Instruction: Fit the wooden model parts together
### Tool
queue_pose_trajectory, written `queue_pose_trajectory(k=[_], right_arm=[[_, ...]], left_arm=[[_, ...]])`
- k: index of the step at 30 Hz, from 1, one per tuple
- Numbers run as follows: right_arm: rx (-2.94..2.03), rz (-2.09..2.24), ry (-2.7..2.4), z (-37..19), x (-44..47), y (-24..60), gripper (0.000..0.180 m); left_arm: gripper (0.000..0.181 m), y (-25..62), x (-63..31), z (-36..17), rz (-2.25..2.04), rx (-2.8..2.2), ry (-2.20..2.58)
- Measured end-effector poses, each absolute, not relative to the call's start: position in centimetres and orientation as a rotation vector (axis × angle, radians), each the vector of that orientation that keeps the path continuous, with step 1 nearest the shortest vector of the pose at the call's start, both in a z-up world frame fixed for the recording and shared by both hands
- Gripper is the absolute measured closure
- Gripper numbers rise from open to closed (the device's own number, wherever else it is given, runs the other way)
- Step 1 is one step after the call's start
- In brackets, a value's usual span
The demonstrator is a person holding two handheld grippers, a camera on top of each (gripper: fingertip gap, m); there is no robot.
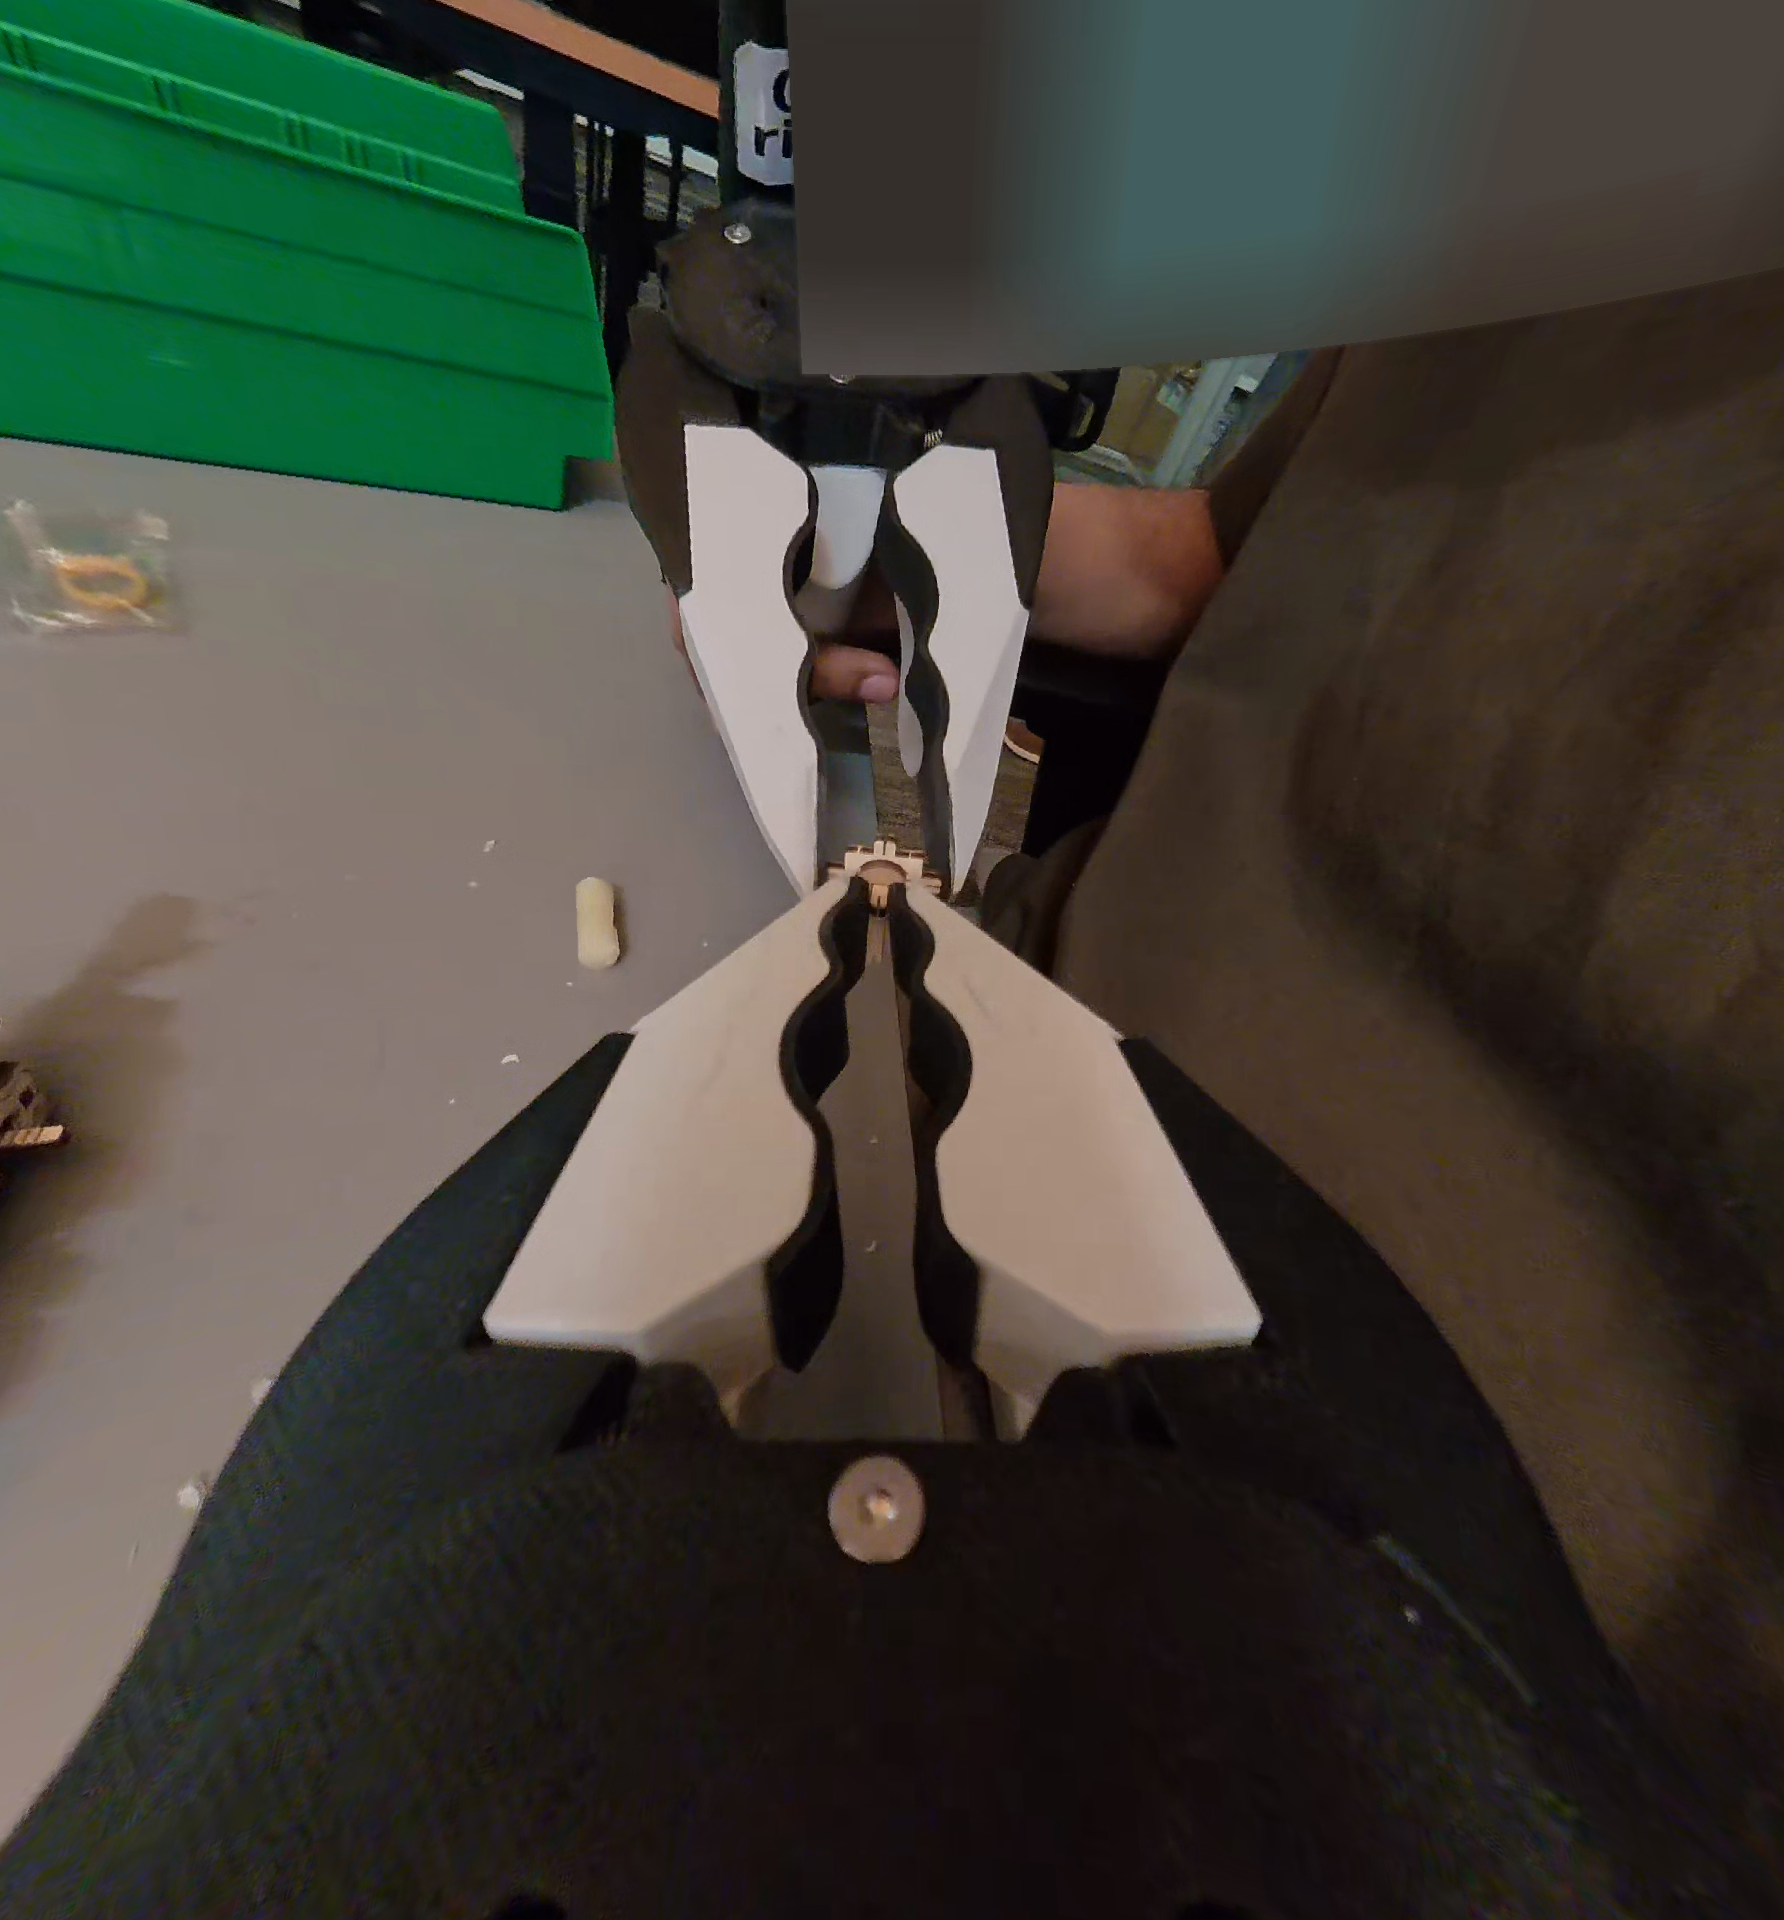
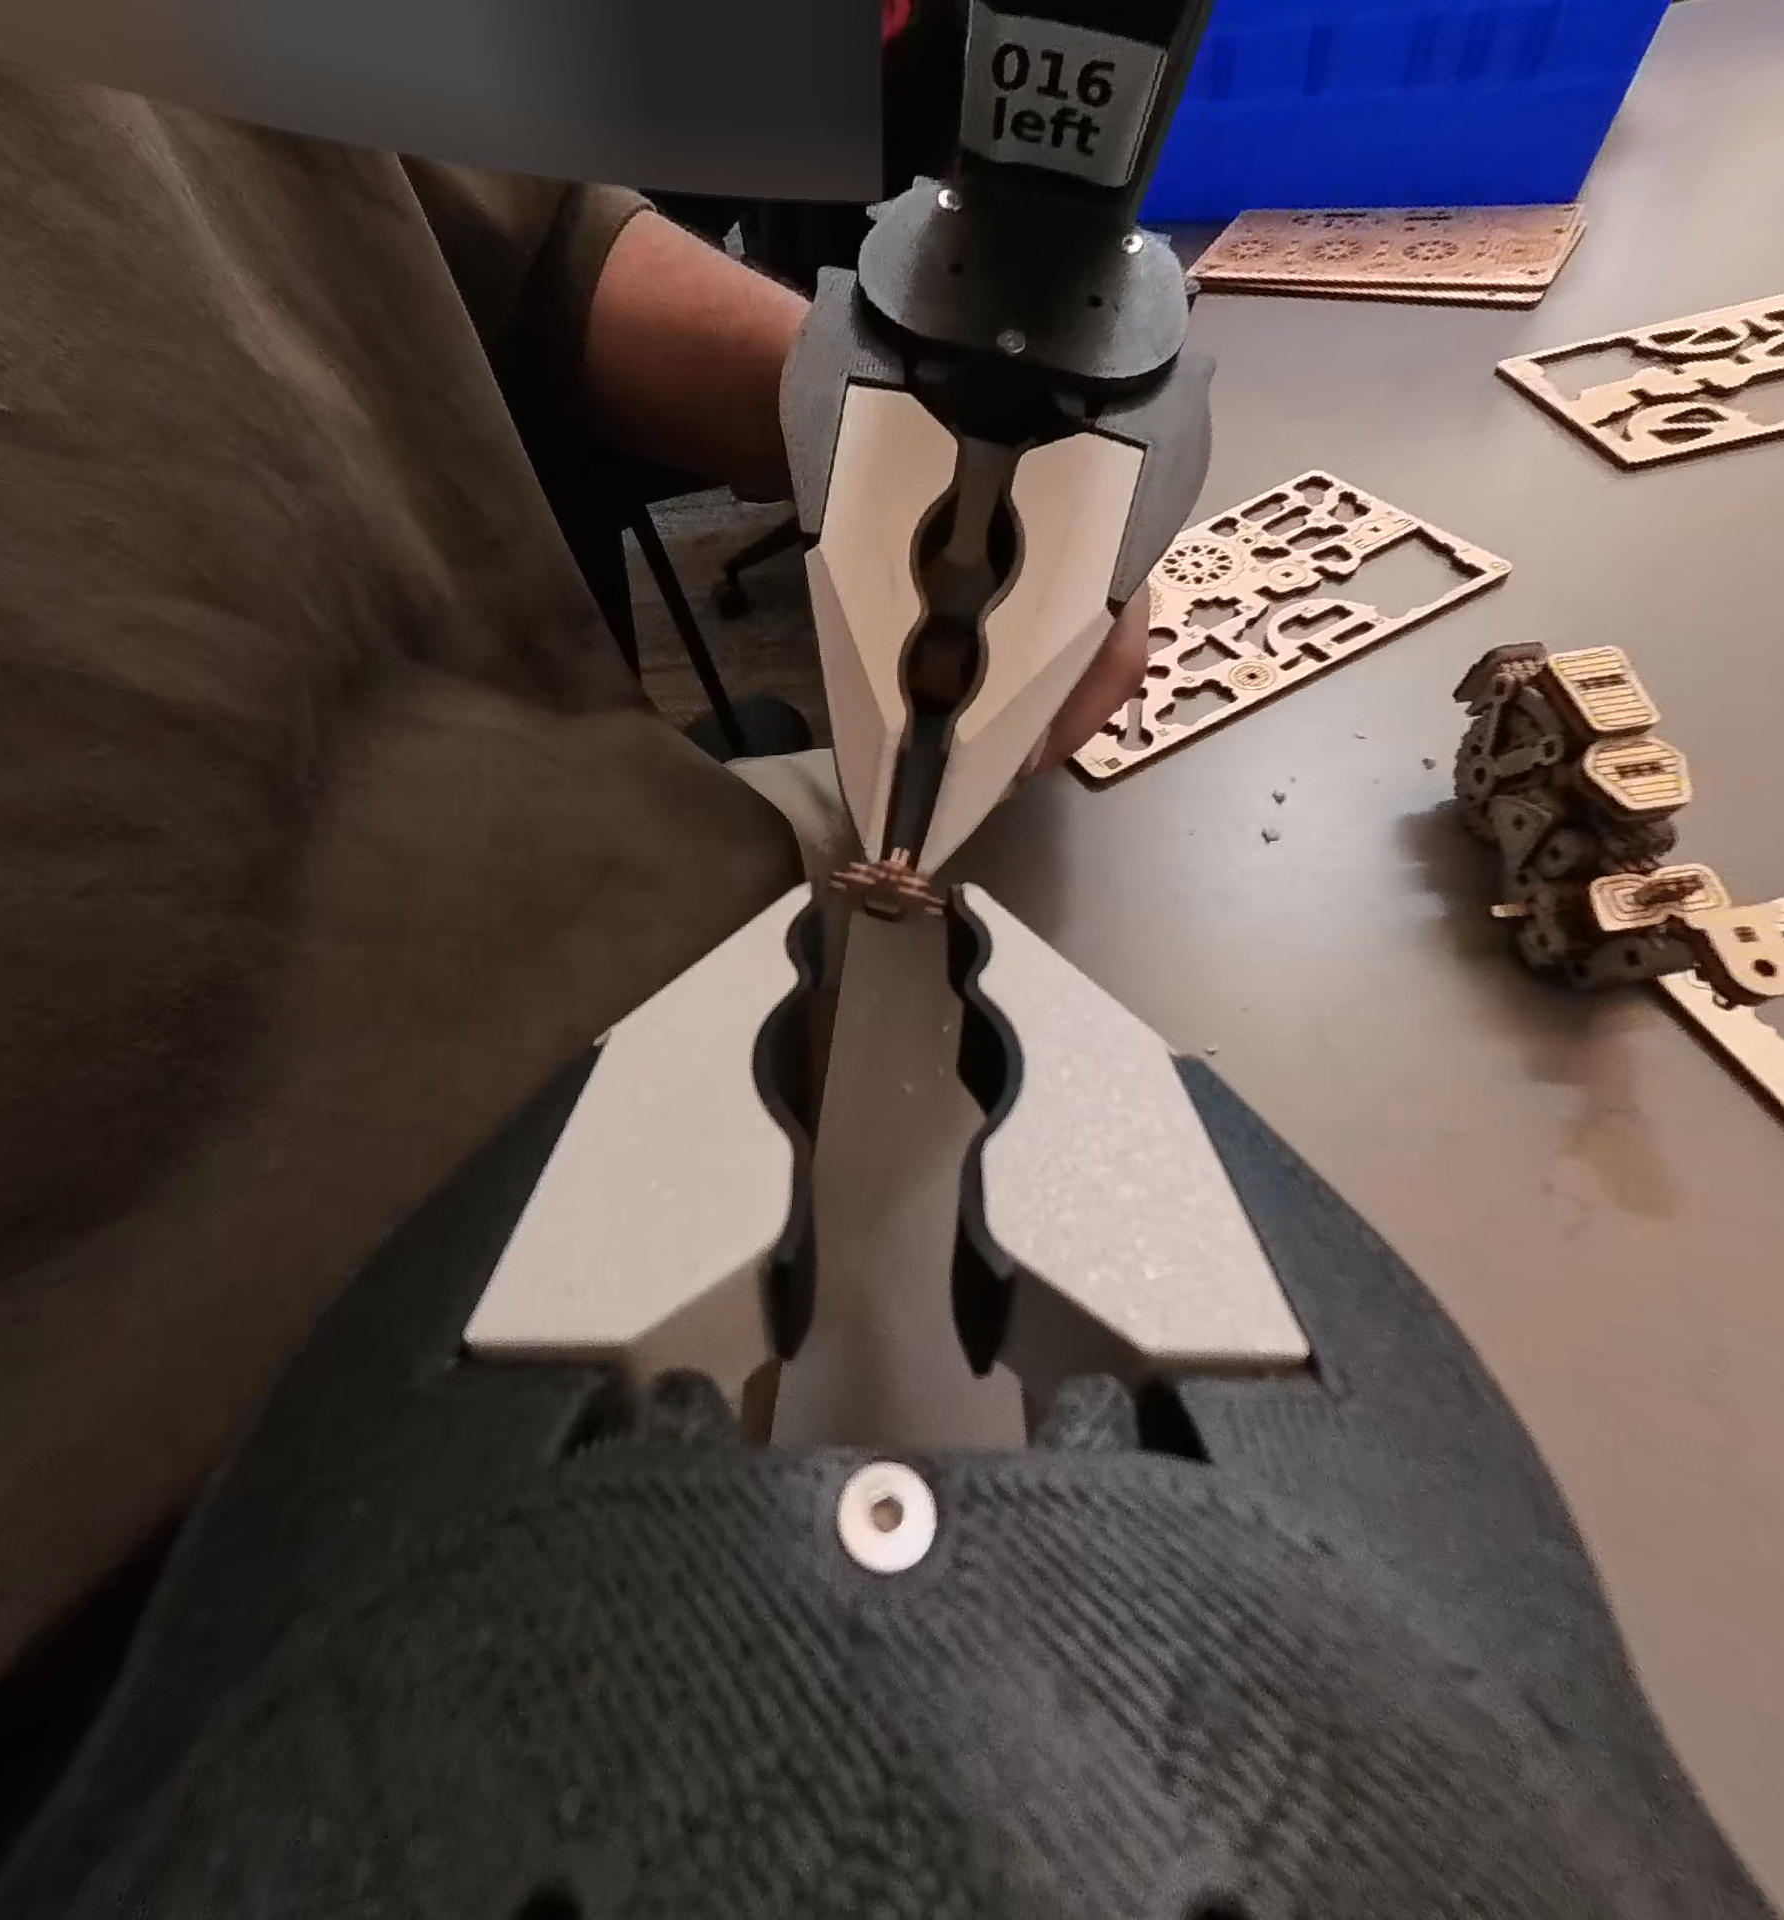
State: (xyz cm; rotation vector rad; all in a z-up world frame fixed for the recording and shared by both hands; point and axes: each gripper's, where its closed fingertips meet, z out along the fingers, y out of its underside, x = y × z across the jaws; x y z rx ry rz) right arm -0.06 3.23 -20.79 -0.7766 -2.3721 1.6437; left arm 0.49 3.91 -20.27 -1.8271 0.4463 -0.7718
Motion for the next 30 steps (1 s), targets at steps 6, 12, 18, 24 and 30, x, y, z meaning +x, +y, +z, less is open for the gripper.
queue_pose_trajectory(k=[6, 12, 18, 24, 30], right_arm=[[-0.784, 1.660, -2.361, -20.7, -0.2, 3.3, 0.160], [-0.802, 1.652, -2.261, -20.0, -1.2, 4.0, 0.151], [-0.871, 1.734, -2.133, -18.7, -2.1, 5.2, 0.143], [-0.985, 1.963, -1.915, -15.9, -2.6, 6.1, 0.167], [-1.032, 1.716, -1.845, -17.4, -4.4, 8.5, 0.175]], left_arm=[[0.180, 4.0, 0.4, -20.2, -0.761, -1.822, 0.448], [0.180, 4.5, -0.6, -19.5, -0.718, -1.791, 0.396], [0.180, 5.0, -1.8, -18.7, -0.739, -1.752, 0.300], [0.181, 5.9, -3.7, -18.2, -0.720, -1.727, 0.158], [0.181, 6.5, -5.9, -18.9, -0.652, -1.746, 0.060]])
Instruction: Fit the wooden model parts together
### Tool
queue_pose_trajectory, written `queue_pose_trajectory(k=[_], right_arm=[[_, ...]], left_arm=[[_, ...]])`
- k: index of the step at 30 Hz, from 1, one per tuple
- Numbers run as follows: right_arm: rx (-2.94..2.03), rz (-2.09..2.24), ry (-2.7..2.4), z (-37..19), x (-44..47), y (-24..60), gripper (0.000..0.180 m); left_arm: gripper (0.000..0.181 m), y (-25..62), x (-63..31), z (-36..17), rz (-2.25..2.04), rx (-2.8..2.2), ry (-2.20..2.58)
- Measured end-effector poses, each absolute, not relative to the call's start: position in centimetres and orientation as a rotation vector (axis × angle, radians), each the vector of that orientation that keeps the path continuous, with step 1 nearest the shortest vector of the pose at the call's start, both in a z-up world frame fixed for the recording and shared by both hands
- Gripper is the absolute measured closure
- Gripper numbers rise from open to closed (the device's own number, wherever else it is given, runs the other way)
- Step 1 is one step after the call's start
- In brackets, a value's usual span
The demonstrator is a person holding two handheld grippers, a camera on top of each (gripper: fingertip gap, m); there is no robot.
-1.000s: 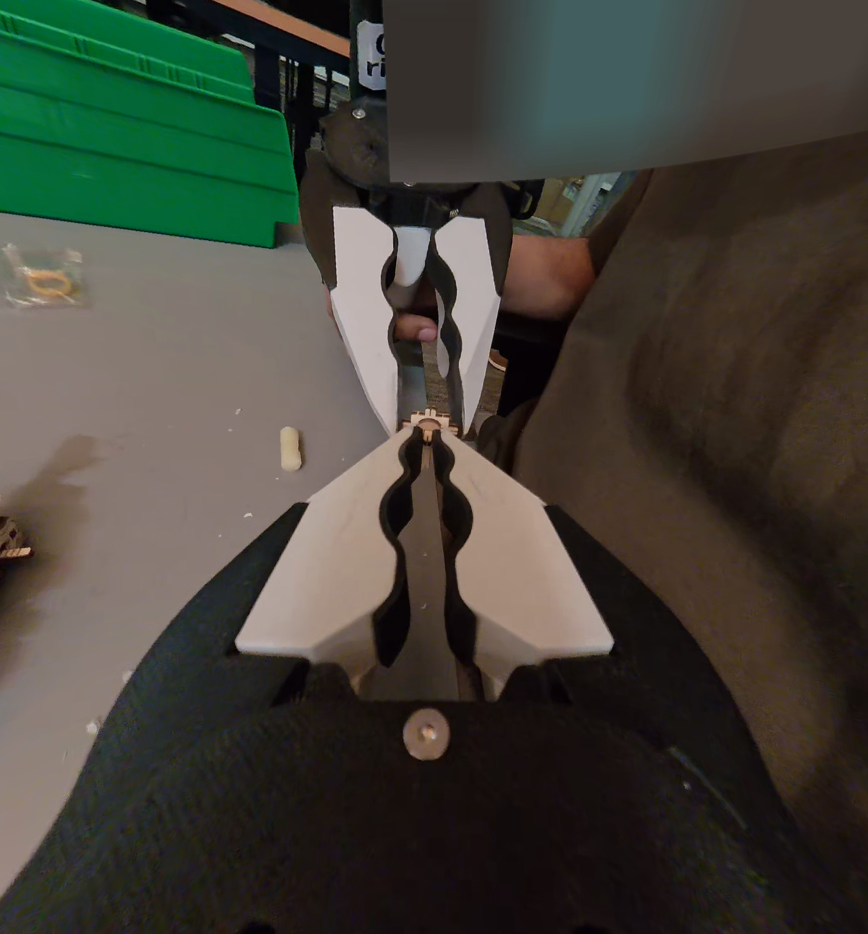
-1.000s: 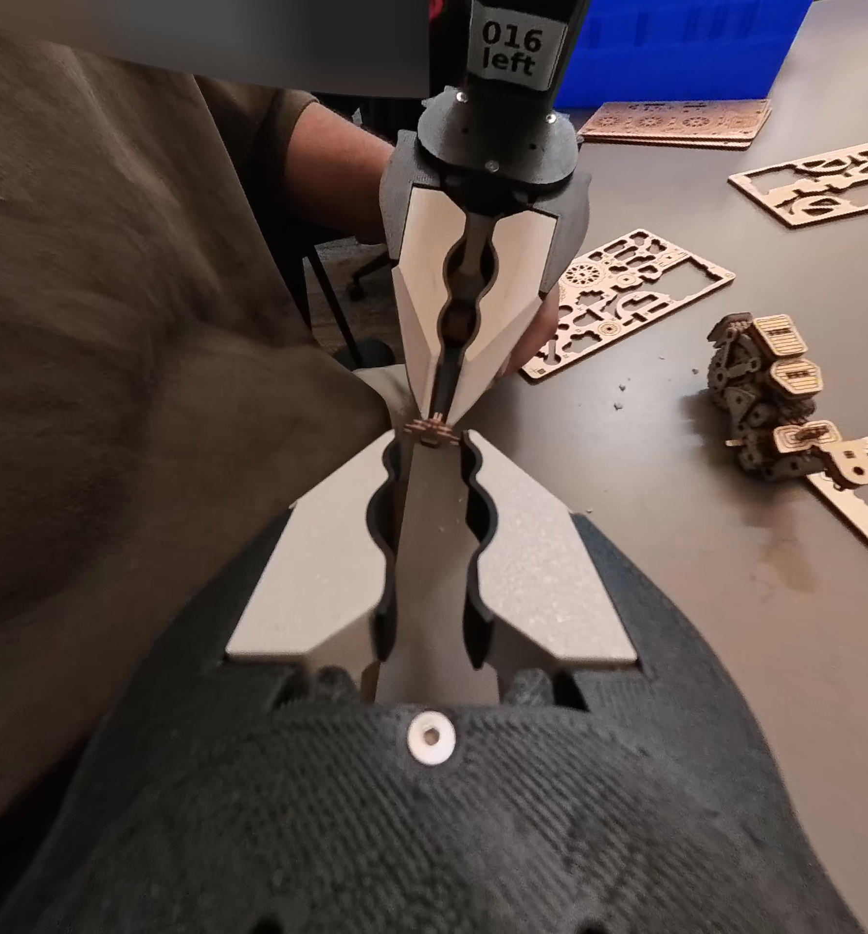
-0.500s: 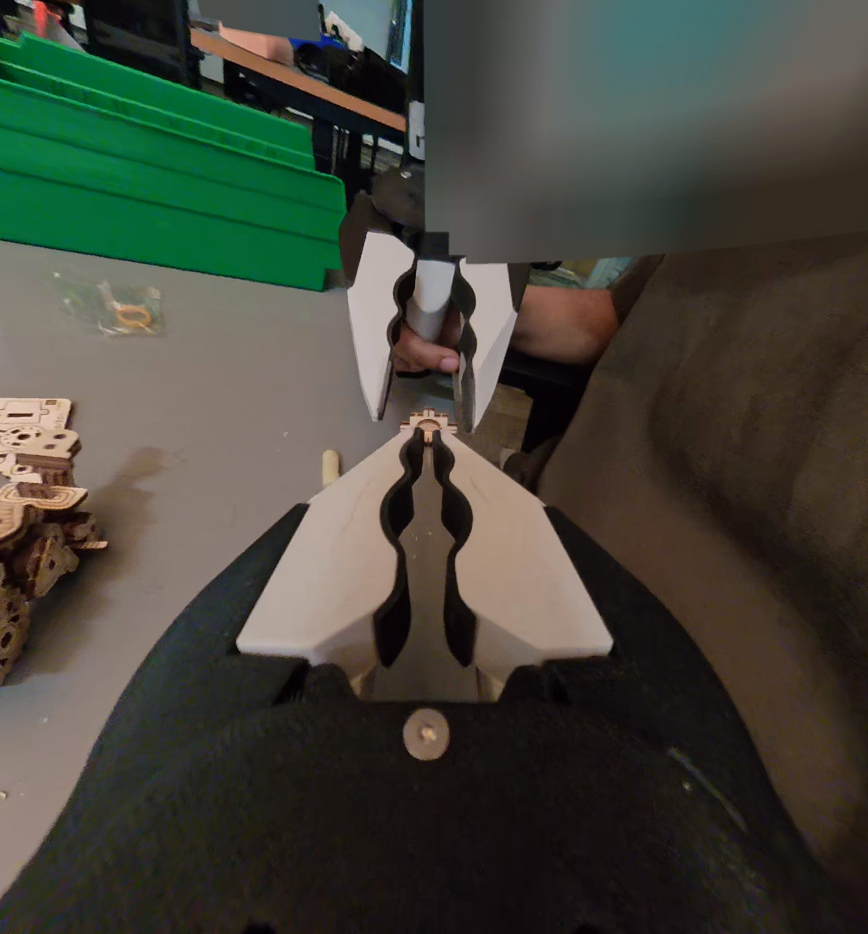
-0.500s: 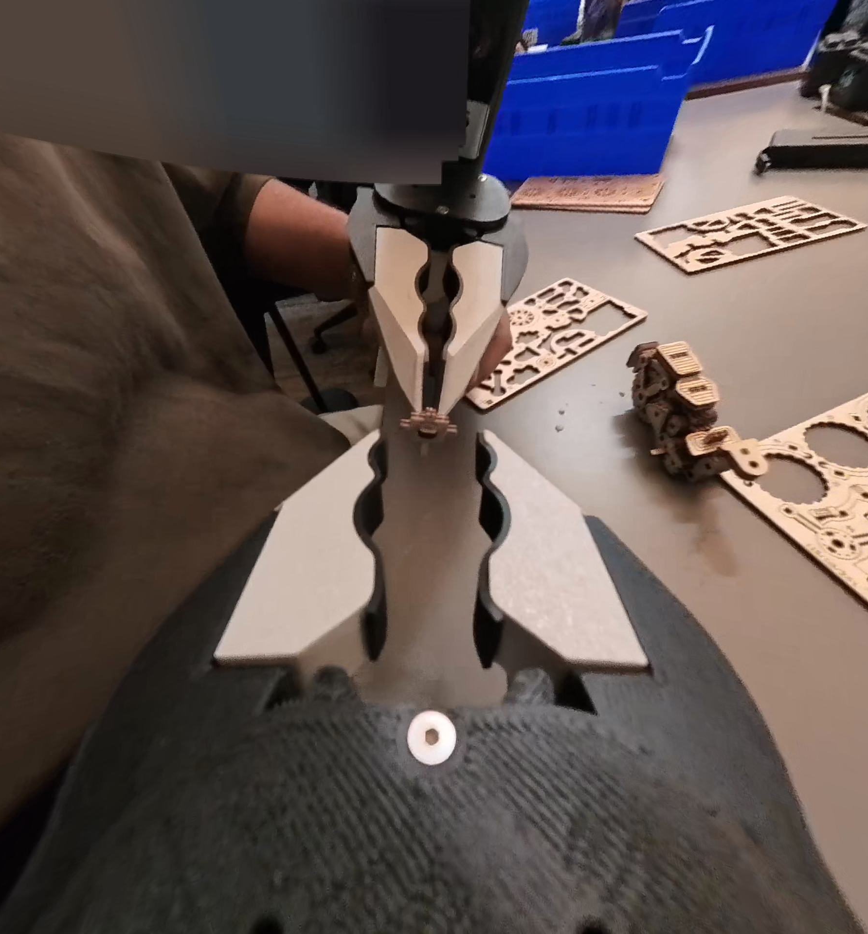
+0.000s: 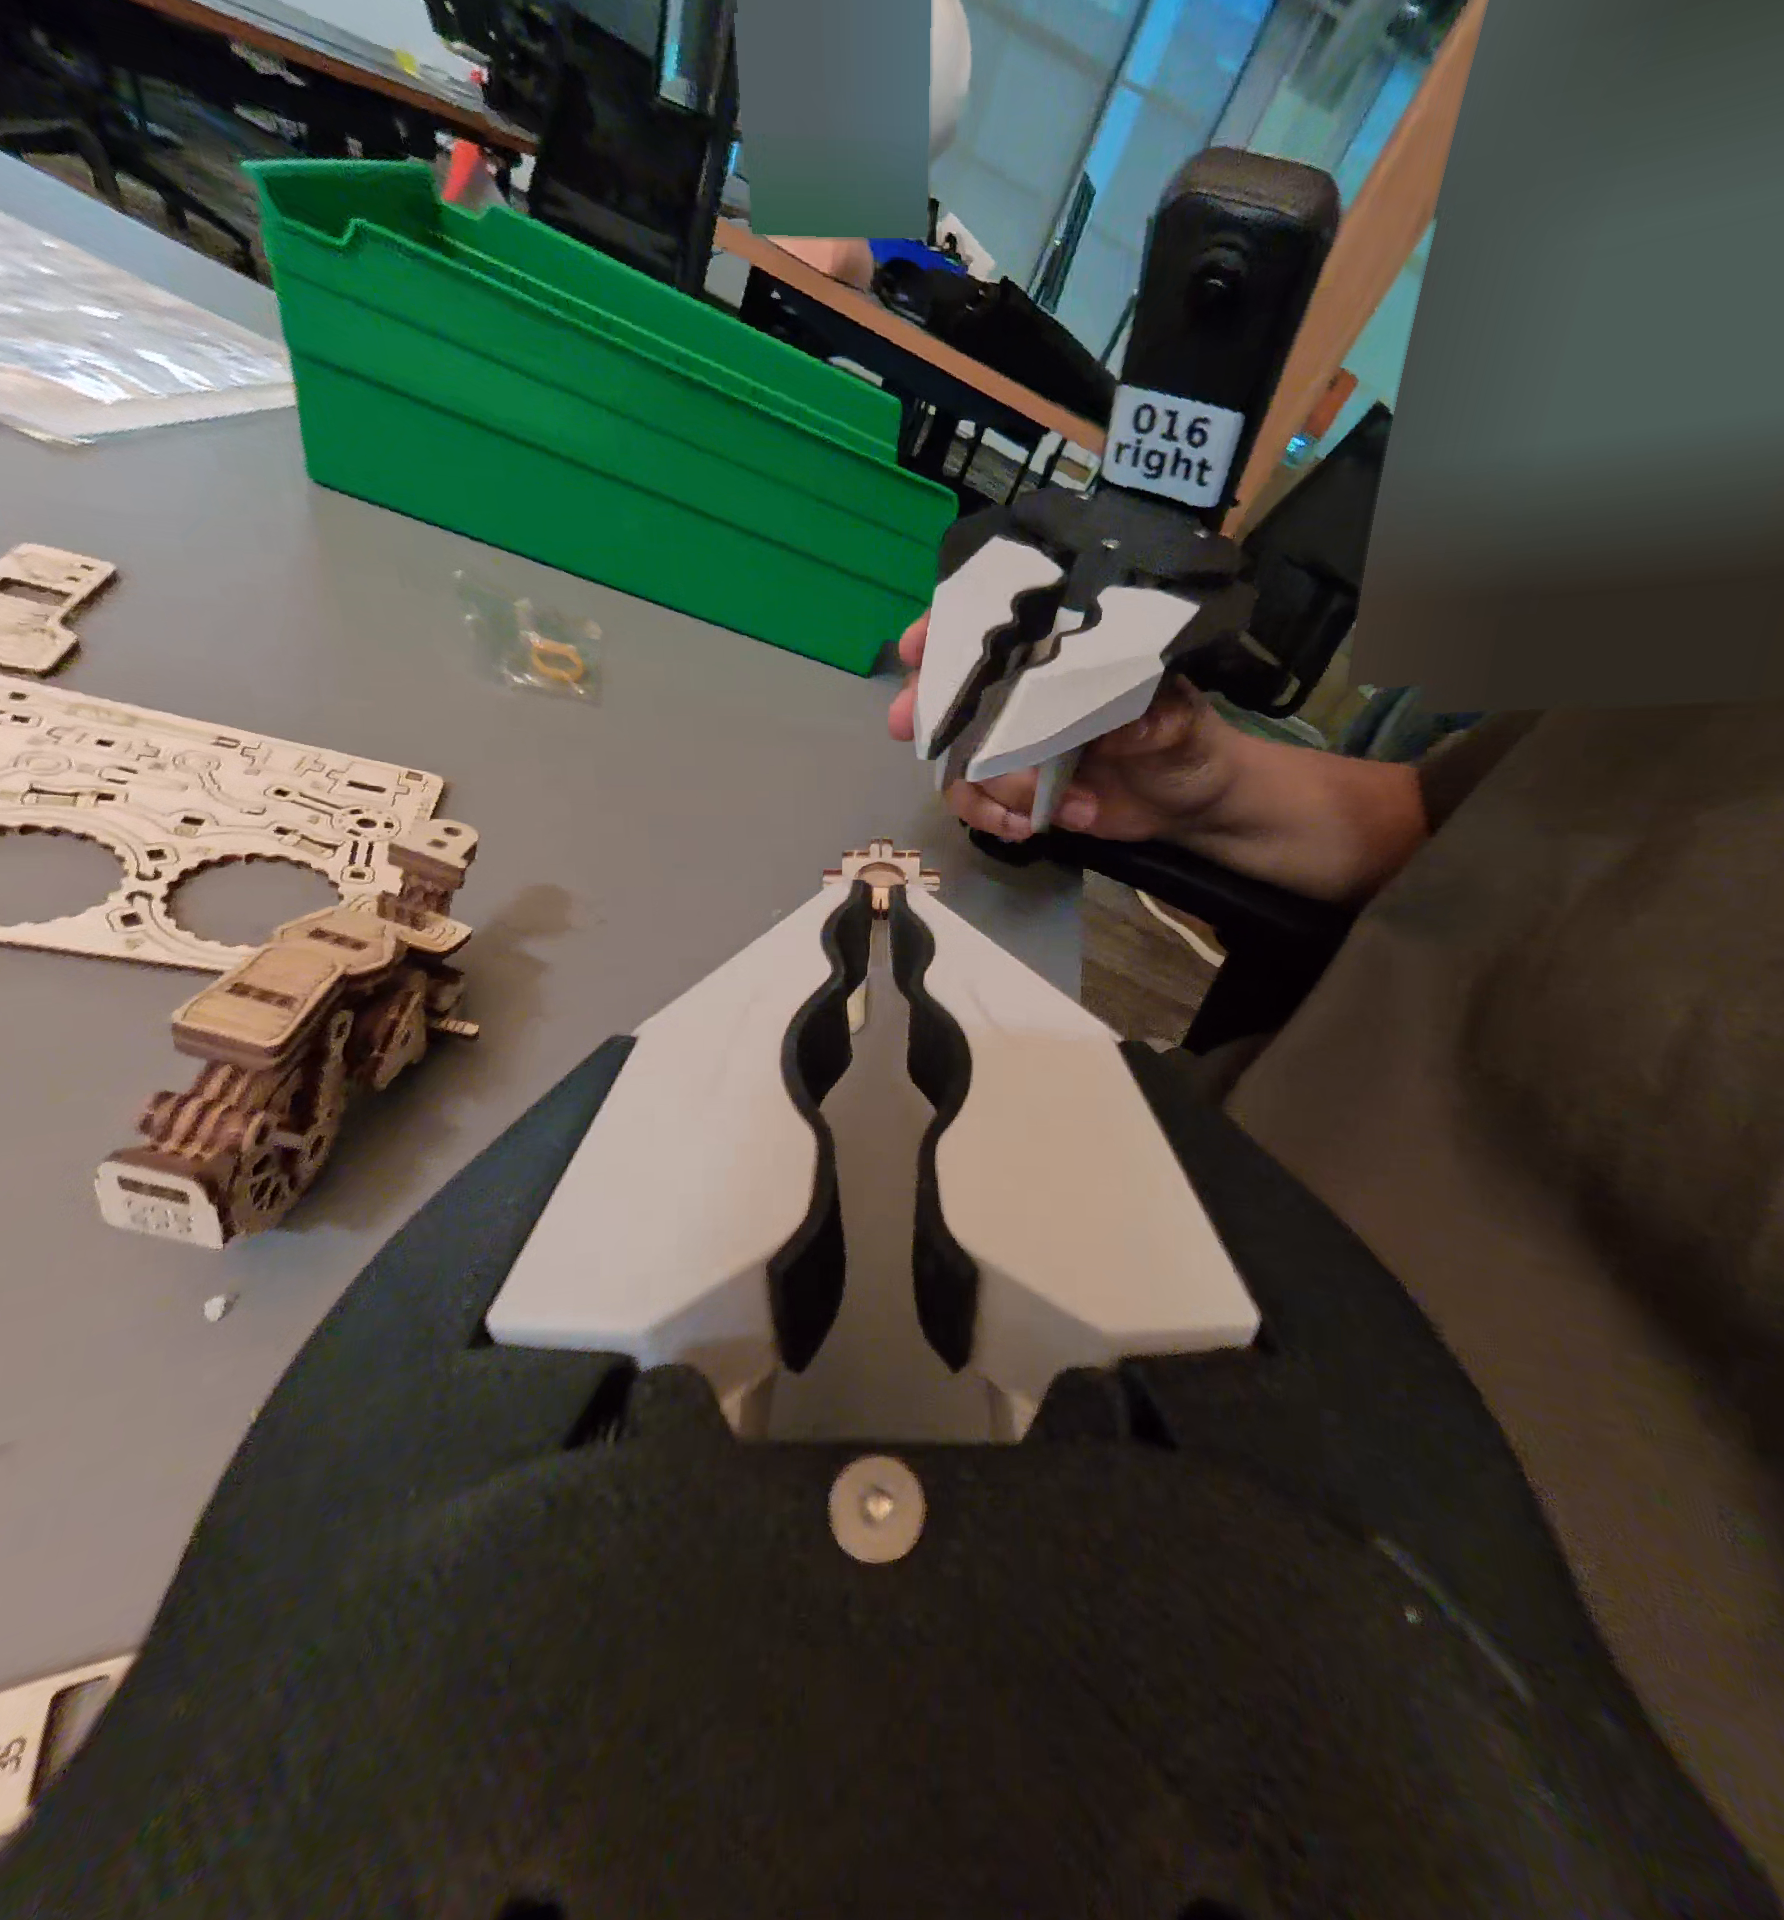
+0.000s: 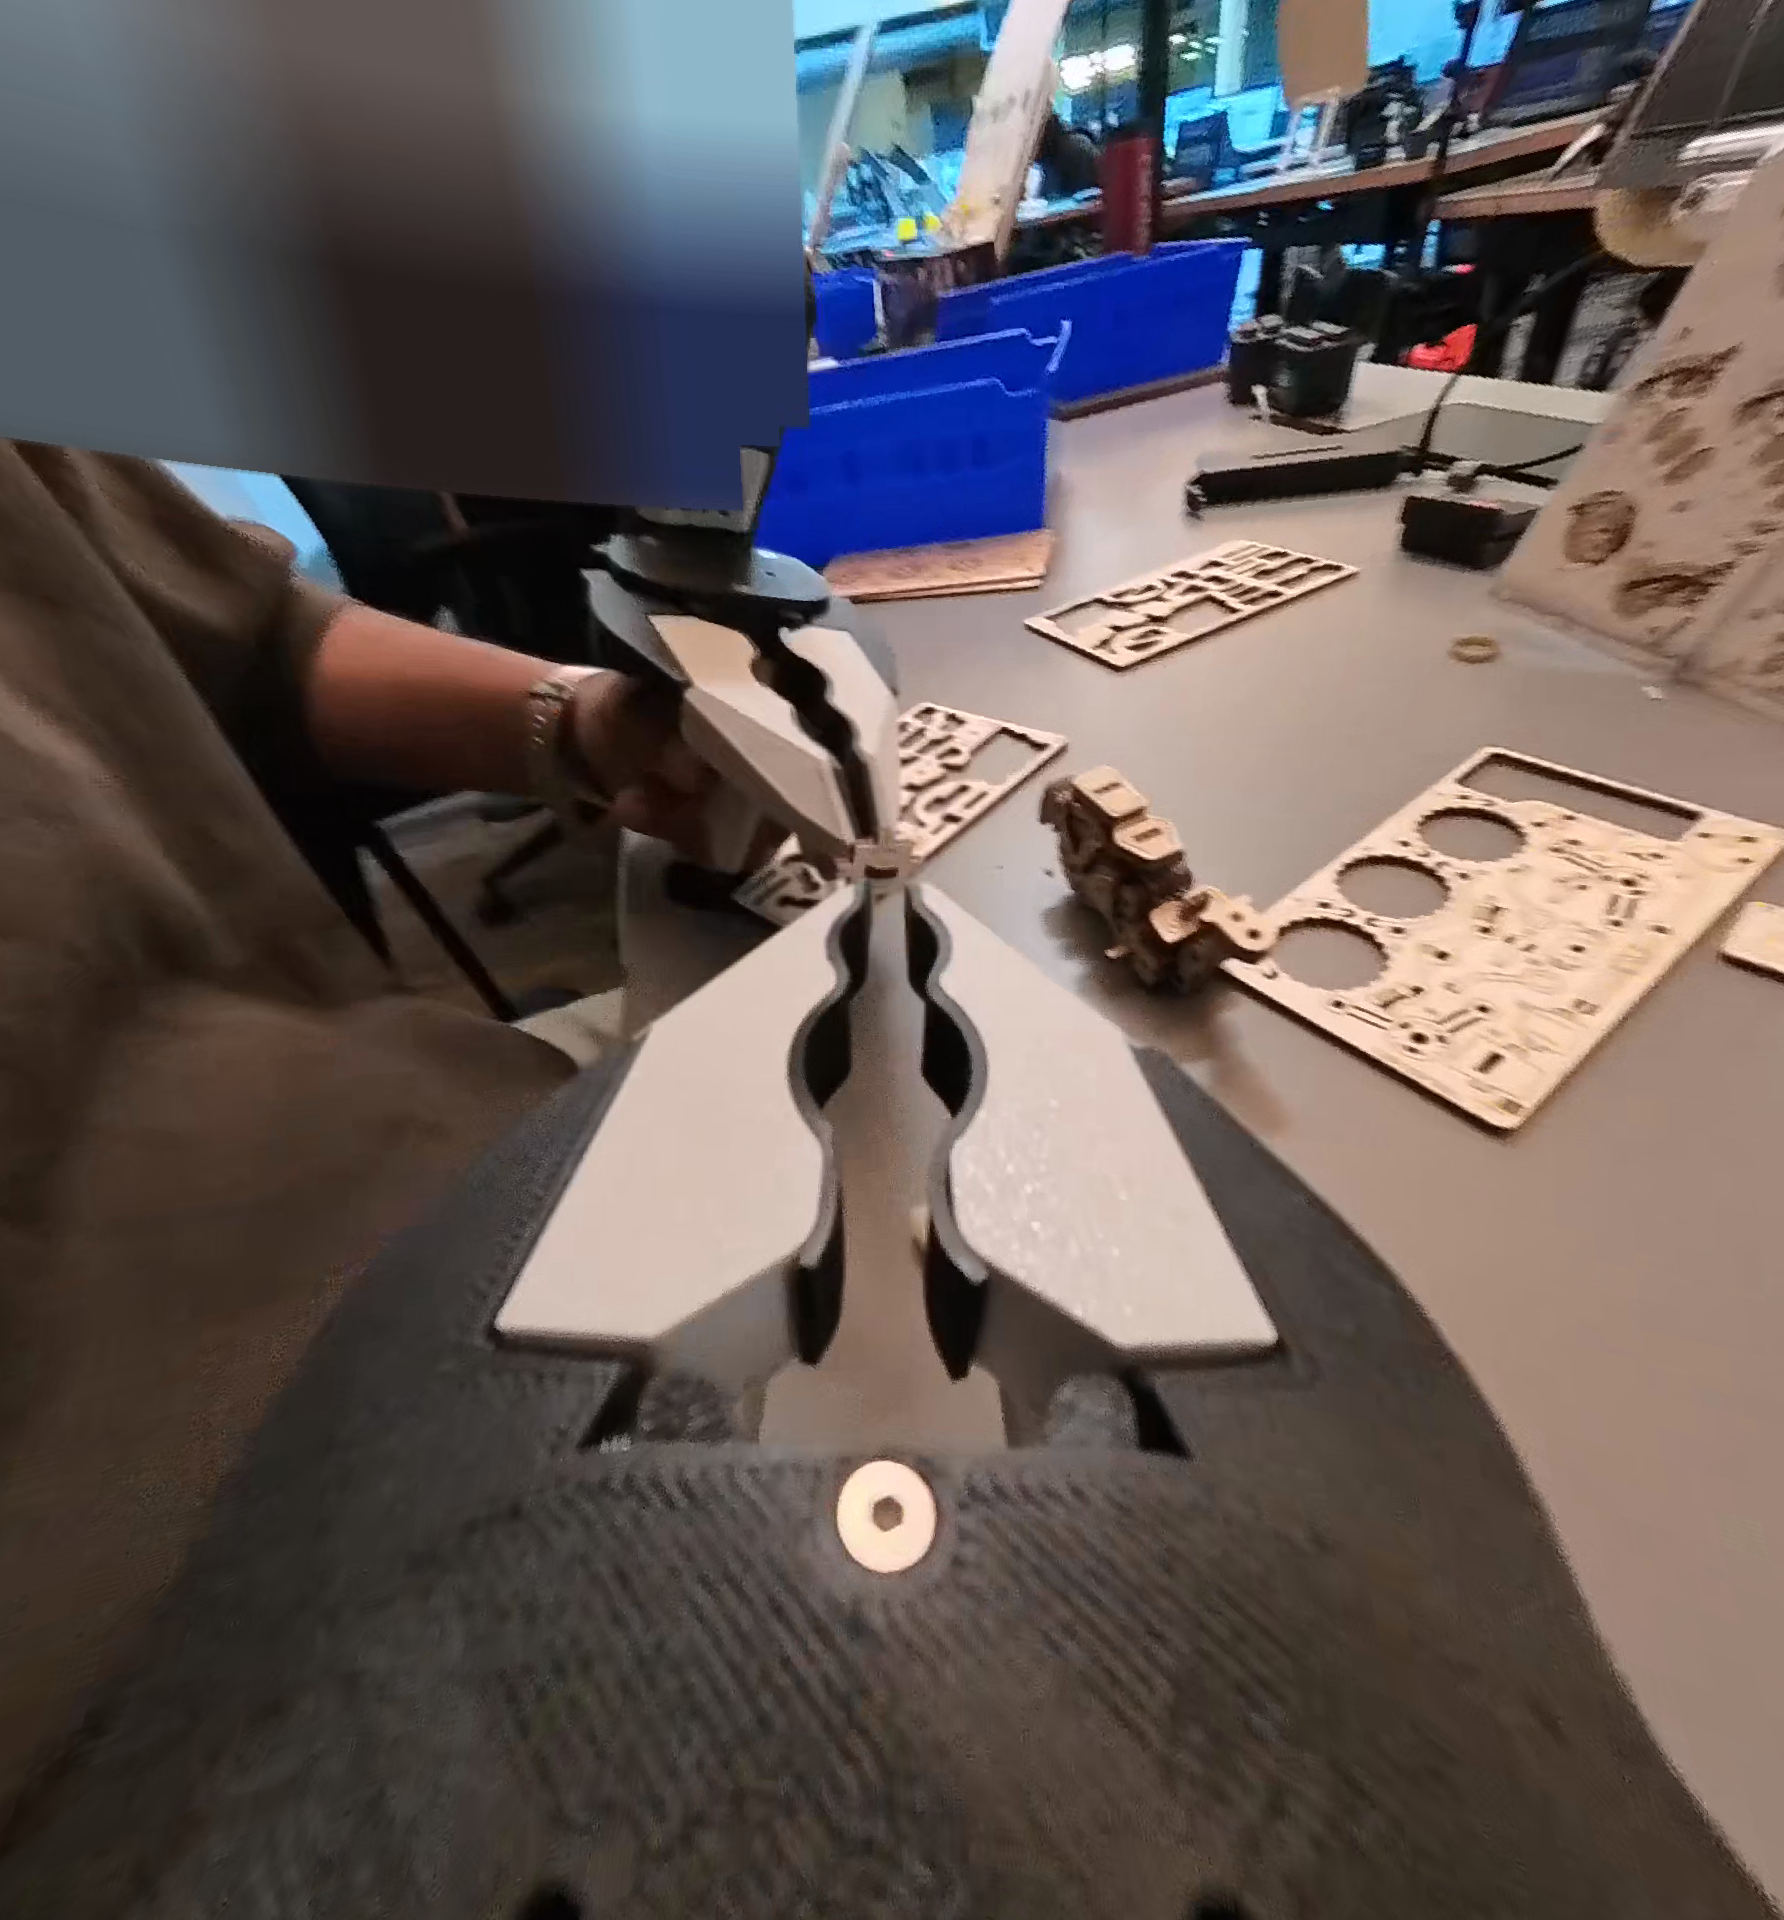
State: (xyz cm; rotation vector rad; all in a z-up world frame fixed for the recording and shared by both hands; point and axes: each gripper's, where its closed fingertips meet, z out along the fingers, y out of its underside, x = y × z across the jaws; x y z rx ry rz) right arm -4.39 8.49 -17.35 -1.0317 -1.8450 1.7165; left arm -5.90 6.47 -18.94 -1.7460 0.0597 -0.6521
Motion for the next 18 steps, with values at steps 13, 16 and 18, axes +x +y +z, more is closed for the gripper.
queue_pose_trajectory(k=[13, 16, 18], right_arm=[[-0.968, 1.470, -1.821, -18.7, -5.5, 9.6, 0.172], [-1.035, 1.497, -1.824, -19.0, -5.5, 9.9, 0.171], [-1.083, 1.526, -1.810, -19.1, -5.6, 10.2, 0.169]], left_arm=[[0.181, 6.6, -7.2, -19.2, -0.646, -1.765, -0.010], [0.181, 6.6, -7.3, -18.9, -0.672, -1.750, -0.033], [0.181, 6.6, -7.3, -18.9, -0.683, -1.748, -0.039]])
